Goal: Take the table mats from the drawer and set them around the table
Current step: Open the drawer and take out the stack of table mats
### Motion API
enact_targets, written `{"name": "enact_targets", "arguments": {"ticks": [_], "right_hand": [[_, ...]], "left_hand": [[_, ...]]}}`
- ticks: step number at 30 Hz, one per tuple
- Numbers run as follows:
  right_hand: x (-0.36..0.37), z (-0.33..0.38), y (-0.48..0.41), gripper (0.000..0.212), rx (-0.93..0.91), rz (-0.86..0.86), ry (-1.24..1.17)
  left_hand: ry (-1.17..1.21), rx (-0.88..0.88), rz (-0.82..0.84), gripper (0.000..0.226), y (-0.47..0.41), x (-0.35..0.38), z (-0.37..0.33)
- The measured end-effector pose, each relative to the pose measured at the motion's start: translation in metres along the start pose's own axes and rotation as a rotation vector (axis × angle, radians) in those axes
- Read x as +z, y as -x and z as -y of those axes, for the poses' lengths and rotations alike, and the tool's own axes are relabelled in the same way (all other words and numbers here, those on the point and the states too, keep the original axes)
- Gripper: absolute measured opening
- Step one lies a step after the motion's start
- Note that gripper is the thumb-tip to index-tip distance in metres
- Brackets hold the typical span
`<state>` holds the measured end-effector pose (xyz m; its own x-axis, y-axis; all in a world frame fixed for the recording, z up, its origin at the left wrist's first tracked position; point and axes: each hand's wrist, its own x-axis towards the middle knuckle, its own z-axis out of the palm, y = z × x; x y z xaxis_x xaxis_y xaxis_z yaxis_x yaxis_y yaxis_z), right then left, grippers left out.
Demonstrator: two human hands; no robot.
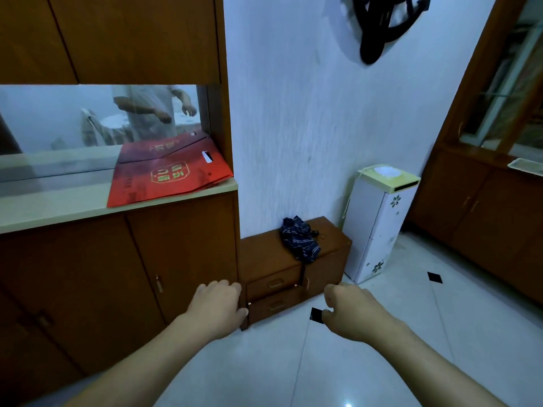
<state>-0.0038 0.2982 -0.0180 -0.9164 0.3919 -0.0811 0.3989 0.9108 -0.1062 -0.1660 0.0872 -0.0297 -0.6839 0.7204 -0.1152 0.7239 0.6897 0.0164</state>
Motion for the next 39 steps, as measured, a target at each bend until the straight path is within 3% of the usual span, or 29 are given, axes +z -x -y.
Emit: {"name": "enact_targets", "arguments": {"ticks": [8, 17, 21, 28, 39], "right_hand": [[0.009, -0.026, -0.127, 0.026, 0.034, 0.011, -0.018], [0.061, -0.132, -0.284, 0.037, -0.007, 0.094, -0.132], [0.091, -0.199, -0.379, 0.021, -0.140, 0.143, -0.204], [0.183, -0.271, -0.496, 0.015, -0.304, 0.283, -0.416], [0.405, -0.294, -0.594, 0.024, -0.232, 0.497, -0.444]], "left_hand": [[0.039, 0.053, 0.038, 0.034, -0.137, 0.006, 0.023], [0.070, -0.007, 0.080, 0.024, -0.298, 0.053, -0.012], [0.091, -0.119, 0.060, 0.025, -0.383, 0.089, -0.042], [0.229, -0.288, 0.050, 0.026, -0.491, 0.180, -0.077], [0.296, -0.415, 0.281, 0.051, -0.609, 0.423, -0.083]]}}
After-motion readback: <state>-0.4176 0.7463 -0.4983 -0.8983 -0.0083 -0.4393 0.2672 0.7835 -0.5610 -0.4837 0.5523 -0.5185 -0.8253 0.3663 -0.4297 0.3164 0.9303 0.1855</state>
